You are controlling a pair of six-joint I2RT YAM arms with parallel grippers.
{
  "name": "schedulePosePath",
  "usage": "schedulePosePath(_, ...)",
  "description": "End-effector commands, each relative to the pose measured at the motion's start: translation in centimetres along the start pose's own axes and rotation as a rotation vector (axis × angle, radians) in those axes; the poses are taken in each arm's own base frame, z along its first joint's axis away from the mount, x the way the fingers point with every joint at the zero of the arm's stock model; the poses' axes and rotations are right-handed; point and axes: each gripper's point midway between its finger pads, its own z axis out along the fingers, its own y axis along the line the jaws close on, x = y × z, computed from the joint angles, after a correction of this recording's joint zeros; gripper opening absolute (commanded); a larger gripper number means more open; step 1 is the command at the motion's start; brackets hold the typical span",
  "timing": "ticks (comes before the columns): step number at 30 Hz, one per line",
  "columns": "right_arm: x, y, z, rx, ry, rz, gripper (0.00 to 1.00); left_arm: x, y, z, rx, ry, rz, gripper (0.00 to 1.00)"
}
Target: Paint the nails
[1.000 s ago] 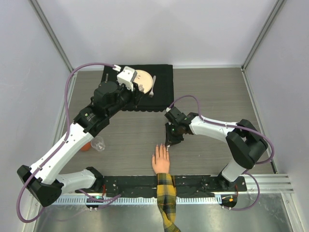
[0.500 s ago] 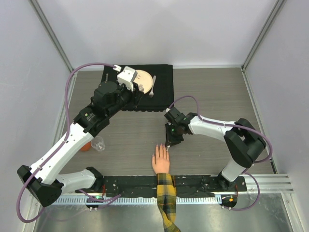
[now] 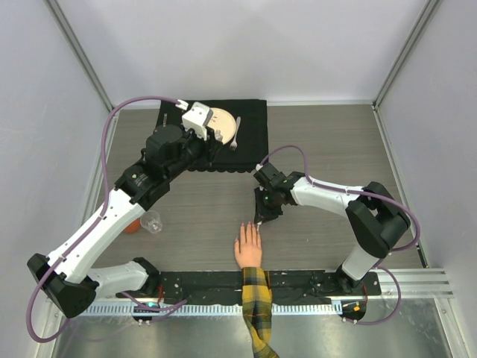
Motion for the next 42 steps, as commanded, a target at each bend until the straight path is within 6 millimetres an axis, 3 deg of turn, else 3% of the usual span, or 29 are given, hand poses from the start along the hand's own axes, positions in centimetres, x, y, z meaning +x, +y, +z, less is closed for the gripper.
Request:
schedulePosePath(1, -1.7, 1.1, -0.4, -0.032, -0.047, -0.016, 0.01, -4.0, -0.3, -0.5, 0.01, -0.12, 0.011, 0.0)
schedulePosePath(20, -1.8, 0.7, -0.5, -0.011, -0.049, -0.013, 0.01, -4.2, -0.4, -0.8, 0.013, -0.126, 0.006, 0.0)
schedulePosePath(42, -0.2, 0.7, -1.0, -0.032, -0.024, 0.002, 0.01, -4.0, -0.5, -1.2, 0.016, -0.129, -0.016, 0.0)
